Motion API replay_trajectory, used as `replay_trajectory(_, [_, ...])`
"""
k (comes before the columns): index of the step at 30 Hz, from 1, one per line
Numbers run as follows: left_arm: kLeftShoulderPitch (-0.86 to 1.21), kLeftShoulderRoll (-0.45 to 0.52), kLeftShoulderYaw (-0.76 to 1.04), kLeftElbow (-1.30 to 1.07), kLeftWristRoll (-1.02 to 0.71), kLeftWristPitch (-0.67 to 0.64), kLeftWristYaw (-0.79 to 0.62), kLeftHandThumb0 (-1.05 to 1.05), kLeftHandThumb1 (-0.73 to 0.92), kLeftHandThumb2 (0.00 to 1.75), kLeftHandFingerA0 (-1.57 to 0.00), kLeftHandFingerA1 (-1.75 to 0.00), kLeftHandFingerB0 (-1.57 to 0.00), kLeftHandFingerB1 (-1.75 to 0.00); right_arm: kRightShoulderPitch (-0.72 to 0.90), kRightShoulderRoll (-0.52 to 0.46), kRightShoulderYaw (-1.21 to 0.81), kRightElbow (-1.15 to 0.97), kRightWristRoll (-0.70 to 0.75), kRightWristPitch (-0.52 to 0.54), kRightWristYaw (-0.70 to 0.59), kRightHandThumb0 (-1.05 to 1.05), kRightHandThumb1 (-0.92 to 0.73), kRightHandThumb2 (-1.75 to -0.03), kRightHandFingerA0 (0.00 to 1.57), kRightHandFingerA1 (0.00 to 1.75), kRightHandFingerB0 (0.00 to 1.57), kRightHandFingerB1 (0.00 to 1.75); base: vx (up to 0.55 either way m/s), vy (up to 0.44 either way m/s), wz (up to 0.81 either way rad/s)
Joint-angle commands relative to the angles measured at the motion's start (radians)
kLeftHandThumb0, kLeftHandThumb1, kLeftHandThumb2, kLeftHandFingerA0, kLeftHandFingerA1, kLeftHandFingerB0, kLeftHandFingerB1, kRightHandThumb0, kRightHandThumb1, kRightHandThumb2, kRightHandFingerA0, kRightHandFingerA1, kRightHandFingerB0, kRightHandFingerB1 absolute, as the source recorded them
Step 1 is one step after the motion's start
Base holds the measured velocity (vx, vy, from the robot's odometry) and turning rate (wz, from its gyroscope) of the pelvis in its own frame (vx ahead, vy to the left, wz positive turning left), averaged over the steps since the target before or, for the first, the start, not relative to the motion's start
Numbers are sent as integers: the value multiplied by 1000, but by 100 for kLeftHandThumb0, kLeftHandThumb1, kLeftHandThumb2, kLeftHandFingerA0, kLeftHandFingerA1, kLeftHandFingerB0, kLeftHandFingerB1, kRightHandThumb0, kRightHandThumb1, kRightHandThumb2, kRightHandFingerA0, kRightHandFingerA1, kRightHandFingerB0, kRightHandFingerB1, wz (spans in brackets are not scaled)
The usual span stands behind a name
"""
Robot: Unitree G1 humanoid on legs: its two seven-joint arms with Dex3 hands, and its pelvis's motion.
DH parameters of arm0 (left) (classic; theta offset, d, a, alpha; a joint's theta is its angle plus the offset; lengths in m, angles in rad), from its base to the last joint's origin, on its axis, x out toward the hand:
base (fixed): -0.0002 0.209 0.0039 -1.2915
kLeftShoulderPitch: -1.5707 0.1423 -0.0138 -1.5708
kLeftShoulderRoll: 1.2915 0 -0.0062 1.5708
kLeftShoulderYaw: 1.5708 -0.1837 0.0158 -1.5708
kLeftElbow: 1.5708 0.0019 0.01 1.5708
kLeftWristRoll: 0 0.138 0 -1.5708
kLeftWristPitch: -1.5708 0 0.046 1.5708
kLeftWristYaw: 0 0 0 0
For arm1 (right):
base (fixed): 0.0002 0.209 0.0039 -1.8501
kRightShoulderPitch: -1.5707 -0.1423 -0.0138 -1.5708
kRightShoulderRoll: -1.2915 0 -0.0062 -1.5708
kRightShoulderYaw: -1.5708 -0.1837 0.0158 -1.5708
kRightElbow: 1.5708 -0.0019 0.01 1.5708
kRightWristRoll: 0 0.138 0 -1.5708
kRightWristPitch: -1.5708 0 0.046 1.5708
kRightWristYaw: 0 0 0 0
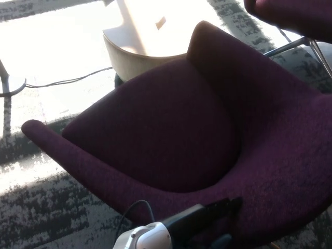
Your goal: The robot stands in front of a sofa and uses its left hand to push the left side of the sofa
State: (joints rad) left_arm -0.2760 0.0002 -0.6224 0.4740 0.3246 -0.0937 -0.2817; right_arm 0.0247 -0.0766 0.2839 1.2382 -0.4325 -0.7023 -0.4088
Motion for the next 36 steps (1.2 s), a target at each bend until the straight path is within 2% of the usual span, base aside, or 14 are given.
replay_trajectory(1, [32,45,37,-3,-28,-13,-54,-100,89,127,-3,-18,-8,-9,-1,-19,8,6,-13,-19,-25,-47,-66,-60,84,78,76,47,0,0,0])
replay_trajectory(2, [34,47,43,-4,-31,-11,-60,-93,92,84,0,-24,0,-21,-1,-20,9,7,-12,-23,-25,-47,-67,-60,84,79,76,47,0,0,0])
replay_trajectory(3, [36,49,51,-5,-38,-9,-67,-93,92,84,0,-24,0,-21,-1,-21,10,8,-11,-28,-25,-47,-67,-60,84,79,76,47,0,0,0])
replay_trajectory(4, [35,62,59,5,-34,-28,-62,-98,89,128,-3,-20,-8,-10,0,-19,9,7,-9,-27,-24,-46,-66,-60,83,81,75,47,0,0,0])
replay_trajectory(8, [42,82,74,19,-15,-36,-39,-96,84,127,-4,-19,-9,-12,3,-20,10,6,-4,-35,-19,-46,-66,-60,83,80,75,47,0,0,0])
replay_trajectory(9, [51,88,83,9,-23,-29,-48,-96,83,126,-4,-21,-8,-12,1,-19,10,9,-5,-35,-18,-47,-66,-60,84,86,76,48,0,0,0])
replay_trajectory(13, [67,92,100,-6,-43,-26,-69,-96,83,126,-4,-20,-8,-12,1,-19,6,11,0,-35,-13,-48,-67,-60,85,76,76,47,0,0,0])
replay_trajectory(14, [70,96,100,-3,-39,-39,-65,-89,79,124,-2,-23,-4,-16,2,-19,7,10,-1,-30,-14,-48,-67,-61,84,73,75,46,0,0,0])
replay_trajectory(18, [80,107,108,0,-32,-58,-60,-89,78,125,-1,-21,-2,-15,2,-16,3,6,5,-18,-8,-48,-67,-59,85,76,75,46,0,0,0])
replay_trajectory(19, [87,111,112,-14,-35,-36,-68,-101,85,127,-6,-15,-10,-7,2,-16,4,8,4,-24,-10,-47,-66,-59,85,76,75,46,0,0,0])
replay_trajectory(22, [96,112,120,-31,-39,-11,-78,-101,85,127,-6,-15,-10,-7,1,-17,4,11,3,-29,-12,-47,-66,-59,85,76,75,46,0,0,0])
replay_trajectory(23, [95,127,126,-14,-35,-37,-71,-93,82,126,-4,-22,-7,-12,0,-19,8,10,-3,-27,-18,-48,-67,-60,84,76,74,46,0,0,0])
replay_trajectory(28, [108,138,158,28,-50,-83,-51,-93,77,123,-4,-27,-8,-14,3,-15,5,14,2,-31,-14,-47,-66,-60,83,81,75,47,0,0,0])
replay_trajectory(36, [120,144,197,25,-69,-78,-67,-97,81,124,-4,-22,-9,-12,3,-20,9,12,-2,-31,-15,-48,-67,-60,82,77,75,47,0,0,0])
